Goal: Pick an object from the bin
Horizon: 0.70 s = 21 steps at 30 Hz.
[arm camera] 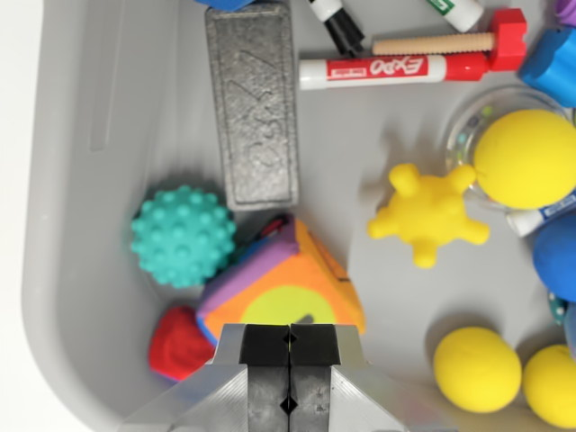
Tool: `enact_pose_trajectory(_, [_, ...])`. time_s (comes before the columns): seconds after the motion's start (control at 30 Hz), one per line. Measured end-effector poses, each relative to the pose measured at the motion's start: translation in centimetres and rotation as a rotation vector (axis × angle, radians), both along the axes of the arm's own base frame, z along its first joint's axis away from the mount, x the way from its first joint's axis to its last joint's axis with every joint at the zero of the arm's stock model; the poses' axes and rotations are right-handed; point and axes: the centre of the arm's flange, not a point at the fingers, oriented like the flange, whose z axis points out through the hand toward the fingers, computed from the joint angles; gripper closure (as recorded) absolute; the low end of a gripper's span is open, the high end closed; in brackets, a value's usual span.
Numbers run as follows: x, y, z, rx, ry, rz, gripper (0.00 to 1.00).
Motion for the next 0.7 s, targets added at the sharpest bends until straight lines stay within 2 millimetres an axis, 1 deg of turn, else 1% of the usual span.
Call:
enact_pose_trajectory(0.3, [0.0,0.0,3.0,0.000,0.003,-0.001,1.00])
enact_pose_trajectory(0.53, [0.0,0.0,4.9,0.000,0.005,-0.001,1.00])
enact_pose_trajectory(0.7, [-0.1,-0.1,5.9,0.000,0.006,-0.001,1.00])
